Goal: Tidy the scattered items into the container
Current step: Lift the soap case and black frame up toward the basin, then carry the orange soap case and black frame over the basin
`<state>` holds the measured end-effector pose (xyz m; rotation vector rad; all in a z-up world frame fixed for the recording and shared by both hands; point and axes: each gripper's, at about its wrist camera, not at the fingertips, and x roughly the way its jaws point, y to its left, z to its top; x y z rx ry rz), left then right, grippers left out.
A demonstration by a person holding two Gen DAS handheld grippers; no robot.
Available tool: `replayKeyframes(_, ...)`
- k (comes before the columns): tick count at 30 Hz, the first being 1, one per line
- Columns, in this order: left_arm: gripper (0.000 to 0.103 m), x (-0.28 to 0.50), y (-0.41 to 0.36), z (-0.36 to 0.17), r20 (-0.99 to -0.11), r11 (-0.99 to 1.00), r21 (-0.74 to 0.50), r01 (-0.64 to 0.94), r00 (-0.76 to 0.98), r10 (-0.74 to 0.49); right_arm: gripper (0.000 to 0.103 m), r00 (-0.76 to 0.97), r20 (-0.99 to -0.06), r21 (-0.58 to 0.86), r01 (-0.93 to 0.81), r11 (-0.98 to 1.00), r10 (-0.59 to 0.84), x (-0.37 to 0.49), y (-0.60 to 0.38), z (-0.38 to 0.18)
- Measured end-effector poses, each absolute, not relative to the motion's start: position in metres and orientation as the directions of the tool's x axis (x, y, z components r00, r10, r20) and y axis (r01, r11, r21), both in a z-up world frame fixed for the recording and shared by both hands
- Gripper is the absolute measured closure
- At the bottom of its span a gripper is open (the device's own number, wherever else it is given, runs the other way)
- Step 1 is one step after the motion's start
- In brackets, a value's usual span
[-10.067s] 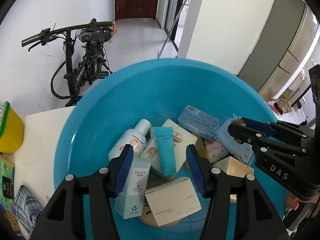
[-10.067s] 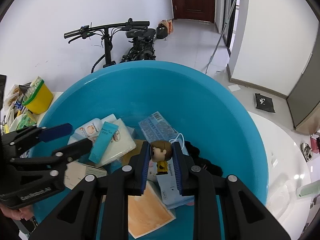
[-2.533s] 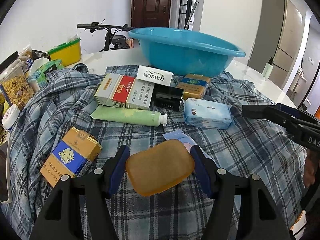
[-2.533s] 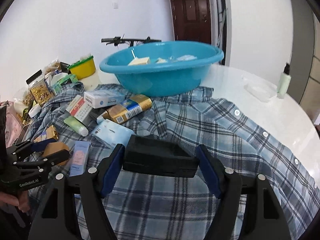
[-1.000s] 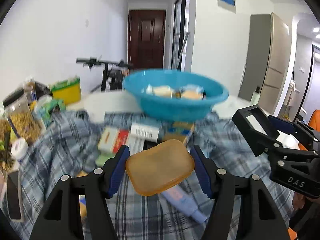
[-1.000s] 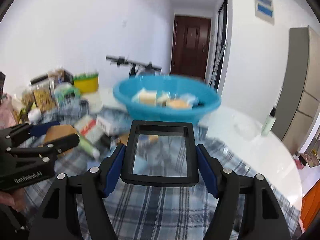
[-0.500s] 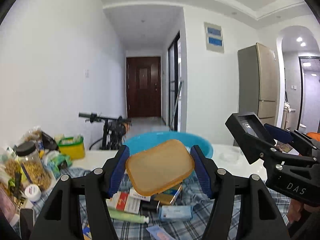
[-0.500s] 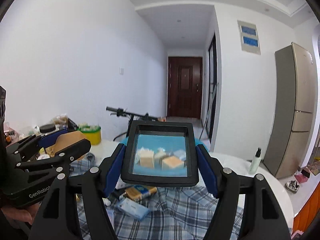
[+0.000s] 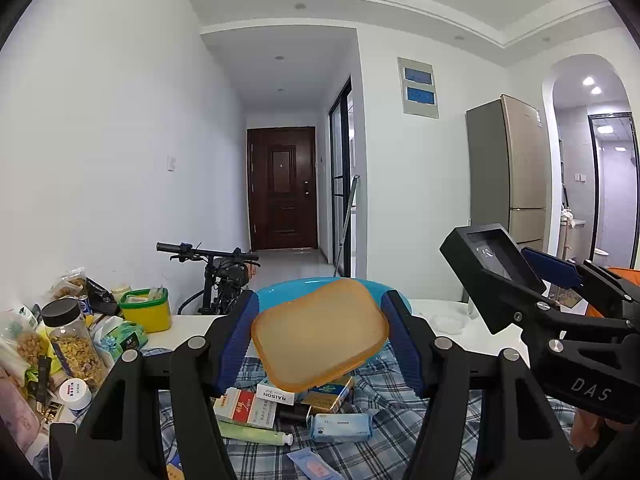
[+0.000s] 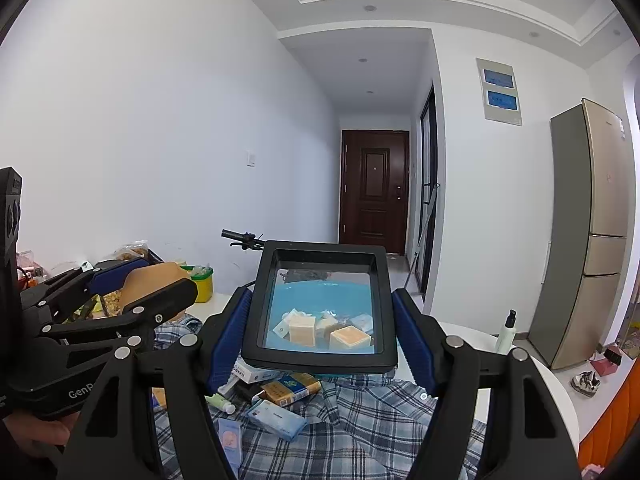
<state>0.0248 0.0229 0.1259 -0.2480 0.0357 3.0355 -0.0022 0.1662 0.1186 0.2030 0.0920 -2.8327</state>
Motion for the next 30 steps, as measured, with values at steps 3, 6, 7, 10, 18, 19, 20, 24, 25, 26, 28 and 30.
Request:
replayKeyframes(3, 0.037, 0.029, 0.024, 0.126, -0.162, -0.996, 0.015, -0.086, -0.983, 0.083, 0.034, -0.945, -0.149, -0.04, 0.299, -0.954, -0.29, 0.002, 0.167, 0.118)
replayKeyframes(6, 0.037, 0.033, 0.024, 0.126, -0.164, -0.997, 0.008, -0.082, -0.983, 0.08, 0.034, -0.944, -0.153, -0.031, 0.301, -0.953, -0.293, 0.004, 0.169, 0.116)
replayKeyframes(7, 0.037, 0.033, 0.024, 0.126, -0.166, -0.997, 0.004, -0.083, -0.983, 0.081, 0.034, -0.944, -0.155, -0.03, 0.3, -0.953, -0.293, 0.004, 0.169, 0.116)
replayKeyframes(10, 0.037, 0.033, 0.023, 0.124, -0.173, -0.997, -0.002, -0.081, -0.982, 0.08, 0.034, -0.943, -0.161, -0.027, 0.299, -0.954, -0.291, 0.003, 0.171, 0.114)
replayKeyframes(18, 0.037, 0.015, 0.018, 0.115, -0.188, -0.998, -0.005, -0.065, -0.98, 0.065, 0.034, -0.939, -0.179, -0.029, 0.304, -0.952, -0.294, -0.014, 0.169, 0.11)
replayKeyframes(19, 0.037, 0.01, 0.016, 0.114, -0.183, -0.998, -0.007, -0.055, -0.982, 0.055, 0.034, -0.937, -0.183, -0.027, 0.306, -0.952, -0.296, -0.018, 0.169, 0.109)
replayKeyframes(20, 0.037, 0.004, 0.014, 0.113, -0.19, -0.999, -0.006, -0.042, -0.981, 0.042, 0.034, -0.936, -0.188, -0.025, 0.309, -0.951, -0.299, -0.023, 0.169, 0.109)
replayKeyframes(24, 0.037, -0.022, 0.004, 0.111, -0.212, -0.998, -0.043, -0.047, -0.976, 0.055, 0.034, -0.933, -0.202, -0.03, 0.31, -0.95, -0.298, -0.041, 0.167, 0.107)
replayKeyframes(25, 0.037, -0.028, 0.002, 0.111, -0.209, -0.998, -0.049, -0.04, -0.977, 0.049, 0.034, -0.933, -0.205, -0.035, 0.308, -0.951, -0.295, -0.046, 0.166, 0.107)
replayKeyframes(26, 0.037, -0.036, 0.0, 0.111, -0.209, -0.998, -0.052, -0.029, -0.977, 0.039, 0.034, -0.935, -0.208, -0.04, 0.303, -0.952, -0.289, -0.05, 0.165, 0.107)
replayKeyframes(28, 0.037, -0.053, -0.004, 0.111, -0.226, -0.998, -0.064, -0.019, -0.973, 0.033, 0.034, -0.936, -0.214, -0.047, 0.296, -0.954, -0.28, -0.06, 0.164, 0.109)
replayKeyframes(30, 0.037, -0.069, -0.007, 0.11, -0.24, -0.997, -0.077, -0.022, -0.97, 0.04, 0.034, -0.935, -0.215, -0.045, 0.298, -0.953, -0.283, -0.07, 0.164, 0.11)
